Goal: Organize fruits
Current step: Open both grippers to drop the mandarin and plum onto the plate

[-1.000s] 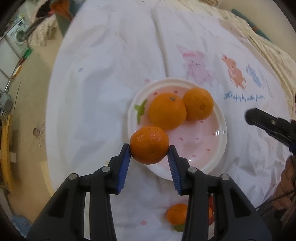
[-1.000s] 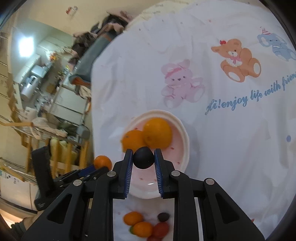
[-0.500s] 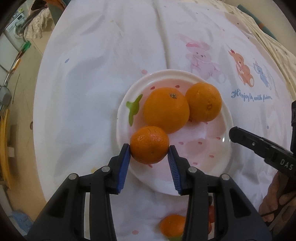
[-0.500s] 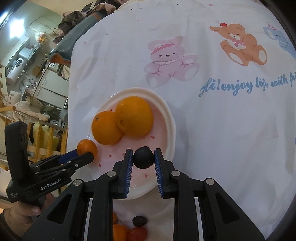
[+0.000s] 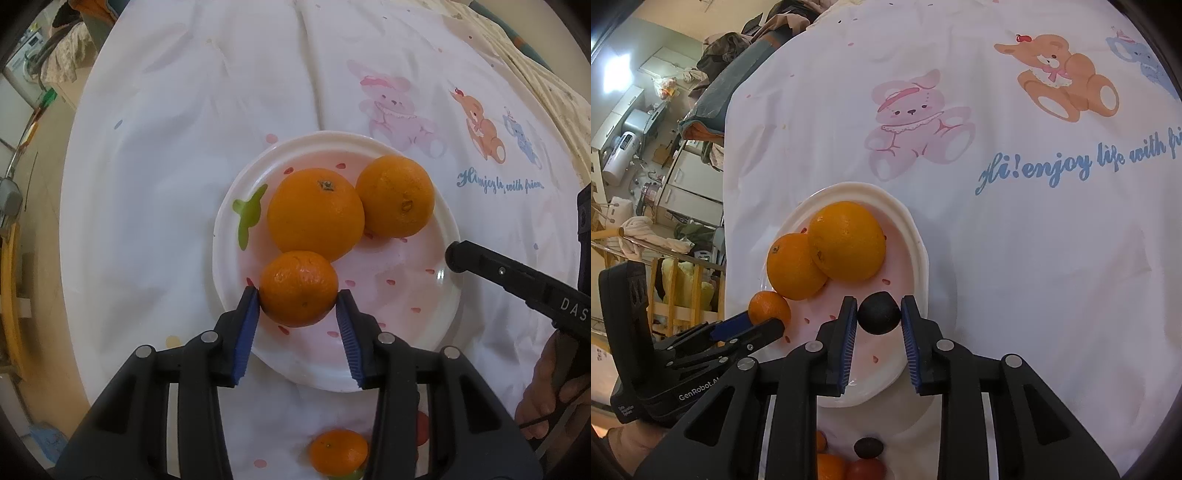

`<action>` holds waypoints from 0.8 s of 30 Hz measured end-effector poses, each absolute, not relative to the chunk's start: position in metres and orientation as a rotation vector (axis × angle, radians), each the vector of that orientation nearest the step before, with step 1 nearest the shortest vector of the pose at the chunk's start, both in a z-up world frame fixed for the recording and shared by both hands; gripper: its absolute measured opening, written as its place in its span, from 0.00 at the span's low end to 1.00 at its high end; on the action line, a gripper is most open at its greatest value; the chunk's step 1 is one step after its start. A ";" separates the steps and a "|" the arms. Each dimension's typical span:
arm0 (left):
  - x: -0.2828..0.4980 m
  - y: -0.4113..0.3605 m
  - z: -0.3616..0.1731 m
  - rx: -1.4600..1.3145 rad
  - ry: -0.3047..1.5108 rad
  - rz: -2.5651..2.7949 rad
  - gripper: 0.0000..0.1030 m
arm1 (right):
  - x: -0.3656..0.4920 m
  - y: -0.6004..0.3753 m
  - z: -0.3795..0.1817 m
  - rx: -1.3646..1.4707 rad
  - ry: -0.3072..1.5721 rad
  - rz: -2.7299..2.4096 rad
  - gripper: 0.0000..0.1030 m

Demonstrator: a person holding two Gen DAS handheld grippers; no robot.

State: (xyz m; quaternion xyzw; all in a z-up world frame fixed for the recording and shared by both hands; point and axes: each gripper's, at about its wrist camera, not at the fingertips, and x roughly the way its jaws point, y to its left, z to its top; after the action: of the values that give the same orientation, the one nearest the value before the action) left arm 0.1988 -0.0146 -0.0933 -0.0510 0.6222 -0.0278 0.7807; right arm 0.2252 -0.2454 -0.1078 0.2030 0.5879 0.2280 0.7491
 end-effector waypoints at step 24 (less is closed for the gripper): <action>0.173 -0.005 -0.049 -0.113 1.168 -0.060 0.88 | 0.205 -0.266 -0.071 0.530 1.168 0.474 0.76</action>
State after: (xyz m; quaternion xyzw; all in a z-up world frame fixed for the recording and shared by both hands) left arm 0.1735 -0.0048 -0.0493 -0.0532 0.5508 -0.0284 0.8324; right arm 0.2054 -0.2660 -0.0712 0.2448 0.5396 0.2191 0.7752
